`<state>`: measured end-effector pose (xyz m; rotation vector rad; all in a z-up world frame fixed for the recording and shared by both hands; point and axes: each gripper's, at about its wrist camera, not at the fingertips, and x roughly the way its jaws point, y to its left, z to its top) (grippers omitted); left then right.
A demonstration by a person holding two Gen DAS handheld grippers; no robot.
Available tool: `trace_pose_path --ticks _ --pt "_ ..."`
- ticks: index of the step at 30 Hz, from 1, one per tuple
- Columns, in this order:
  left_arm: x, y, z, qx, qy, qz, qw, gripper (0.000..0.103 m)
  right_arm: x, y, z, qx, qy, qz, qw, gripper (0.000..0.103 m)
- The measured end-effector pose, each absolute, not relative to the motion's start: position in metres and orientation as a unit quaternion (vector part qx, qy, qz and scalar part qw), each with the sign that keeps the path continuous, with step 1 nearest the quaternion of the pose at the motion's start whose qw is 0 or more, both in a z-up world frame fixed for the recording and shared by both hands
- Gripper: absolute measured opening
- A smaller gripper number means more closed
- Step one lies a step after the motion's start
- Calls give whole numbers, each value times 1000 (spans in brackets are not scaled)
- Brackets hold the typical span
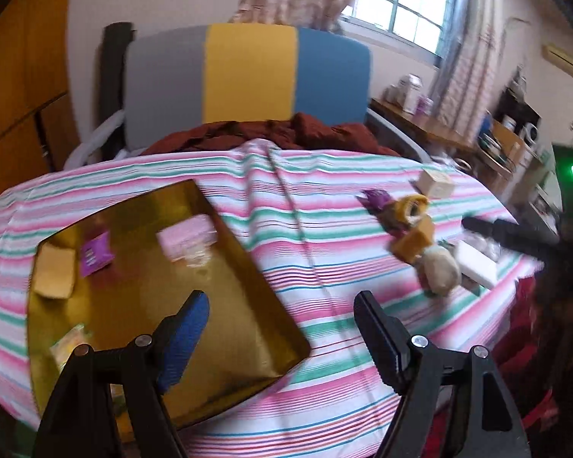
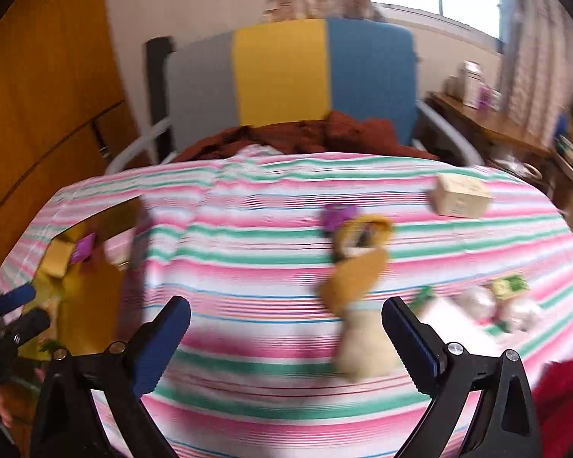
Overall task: Organize objects
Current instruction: 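Move both tools back toward the remaining items on the cloth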
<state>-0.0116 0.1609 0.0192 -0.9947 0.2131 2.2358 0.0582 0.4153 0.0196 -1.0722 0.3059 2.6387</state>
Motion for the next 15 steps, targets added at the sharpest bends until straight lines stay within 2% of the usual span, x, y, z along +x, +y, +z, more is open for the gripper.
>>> trace_pose_path --ticks 9,15 --pt "-3 217 6 -392 123 829 380 79 91 538 40 -321 186 889 269 103" --pt "0 245 -1 -397 128 812 408 79 95 577 20 -317 213 873 304 103"
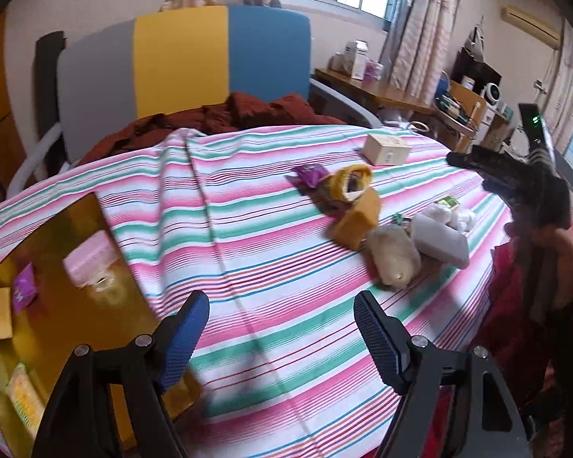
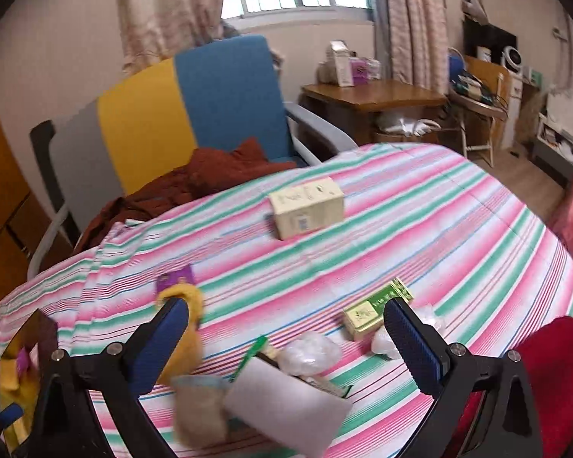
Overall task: Organize objects
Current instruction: 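Move both tools back toward the remaining items on the cloth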
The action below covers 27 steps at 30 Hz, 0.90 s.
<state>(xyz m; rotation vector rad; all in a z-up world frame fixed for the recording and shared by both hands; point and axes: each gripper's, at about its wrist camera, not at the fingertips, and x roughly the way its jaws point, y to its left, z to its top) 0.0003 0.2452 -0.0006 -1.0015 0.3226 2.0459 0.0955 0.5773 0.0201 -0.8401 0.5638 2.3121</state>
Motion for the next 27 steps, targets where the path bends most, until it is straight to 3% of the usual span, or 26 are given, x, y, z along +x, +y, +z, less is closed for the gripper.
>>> trace_pose_path --ticks 14,17,27 --pt "-9 332 -13 -404 134 766 483 77 106 601 -4 -305 293 852 309 103" --pt "-16 351 -18 -412 132 756 492 71 104 600 -4 -306 290 854 306 103" --pt "-88 383 -35 -468 73 753 457 66 97 601 -11 -320 300 853 283 103"
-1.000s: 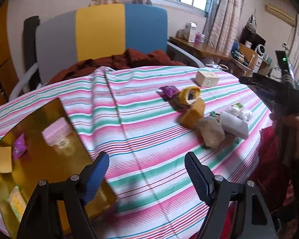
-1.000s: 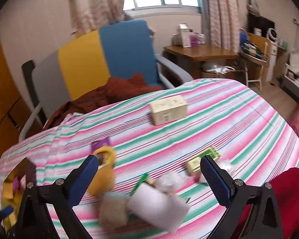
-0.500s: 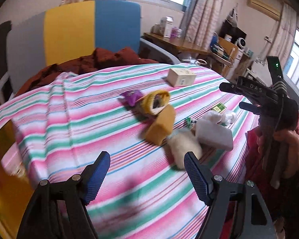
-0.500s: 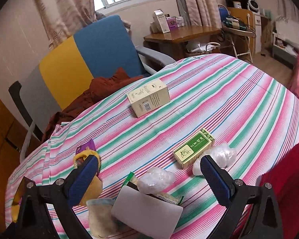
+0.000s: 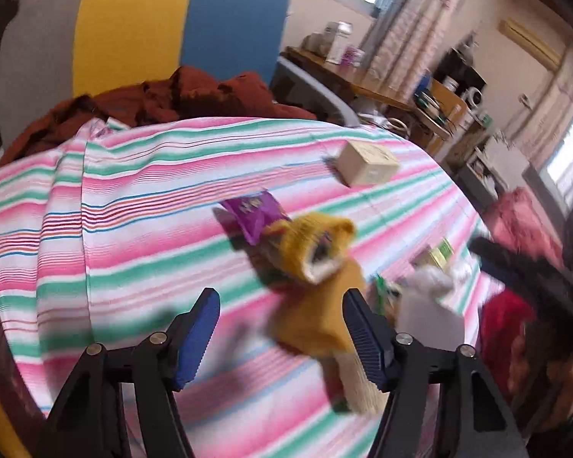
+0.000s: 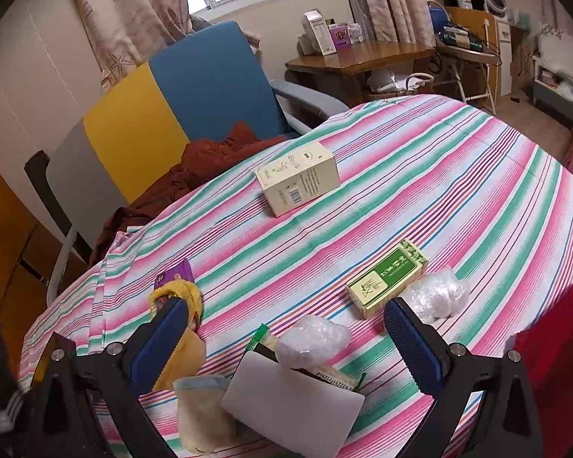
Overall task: Organize objects
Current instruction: 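Move both tools back toward the remaining items on the cloth, then grasp a purple packet with the left tool while the right tool grasps the cream box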
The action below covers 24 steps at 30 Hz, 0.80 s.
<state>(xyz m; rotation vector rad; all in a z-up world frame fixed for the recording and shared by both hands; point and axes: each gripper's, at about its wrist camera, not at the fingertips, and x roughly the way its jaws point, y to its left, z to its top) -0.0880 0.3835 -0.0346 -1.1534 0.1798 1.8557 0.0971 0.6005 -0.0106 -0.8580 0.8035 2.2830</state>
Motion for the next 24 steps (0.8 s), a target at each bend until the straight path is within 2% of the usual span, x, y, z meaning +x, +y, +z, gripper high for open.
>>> trace_pose_path --ticks 3,7,18,24 --pt "-111 394 -33 -458 79 767 444 66 94 600 -13 -327 302 852 276 103" --pt "-125 424 -29 -406 165 767 469 66 93 600 -14 -330 302 851 274 103" --pt "-135 479 -66 -381 310 684 539 65 87 600 -22 -348 311 845 261 103" --pt "-147 483 -80 -415 279 676 542 51 83 599 -24 -358 309 842 258 103"
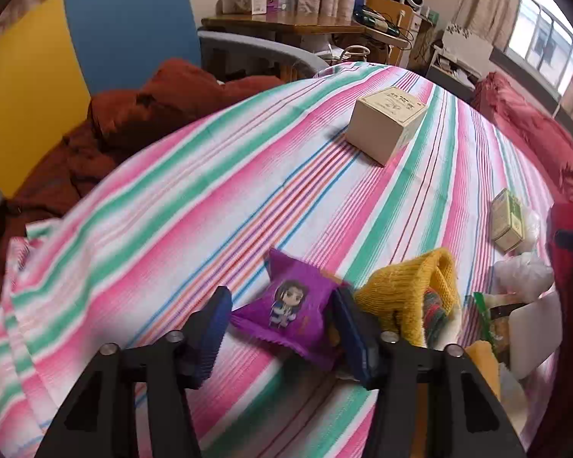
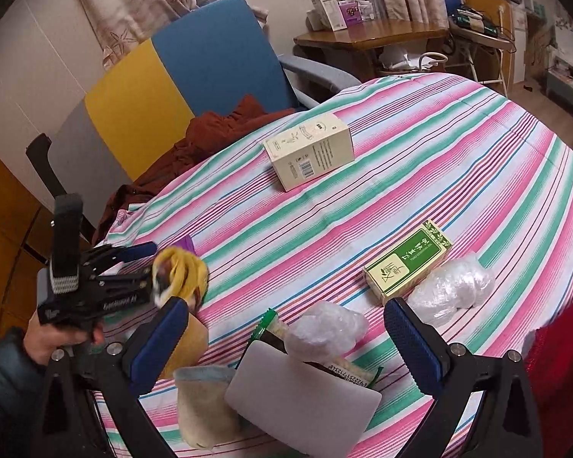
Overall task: Organize objects
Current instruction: 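Grasp a purple packet with the left tool while the right tool grasps the cream box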
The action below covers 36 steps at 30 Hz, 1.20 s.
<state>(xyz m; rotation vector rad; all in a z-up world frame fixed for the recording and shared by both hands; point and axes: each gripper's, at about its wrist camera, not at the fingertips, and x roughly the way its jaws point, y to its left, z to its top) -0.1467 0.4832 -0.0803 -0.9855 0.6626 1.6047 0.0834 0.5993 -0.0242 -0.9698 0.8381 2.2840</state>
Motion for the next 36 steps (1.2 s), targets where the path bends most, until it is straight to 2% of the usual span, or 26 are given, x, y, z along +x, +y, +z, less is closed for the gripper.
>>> trace_pose_path --ticks 7,14,20,25,29,30,33,36 --pt "-143 441 -84 -435 275 690 509 49 82 600 -22 -365 302 842 258 103" --pt "-141 405 -79 -435 271 734 446 50 55 633 4 -366 278 853 248 103" --pt "-138 405 -85 -433 258 741 445 50 10 695 -2 -363 391 817 222 103" --pt "-144 414 -90 -435 257 736 450 52 -24 740 -28 -345 481 755 282 103" --pt "-141 418 -90 -435 262 731 455 56 -50 759 -58 -359 501 710 340 103" --pt "-140 419 -91 -435 264 726 463 60 -54 762 -67 -360 510 700 347 103" --pt "-136 422 -93 -423 277 726 467 60 -61 770 -82 -360 526 681 361 103" --pt "-135 423 -92 -425 270 721 477 57 -75 766 -82 -399 475 697 360 99"
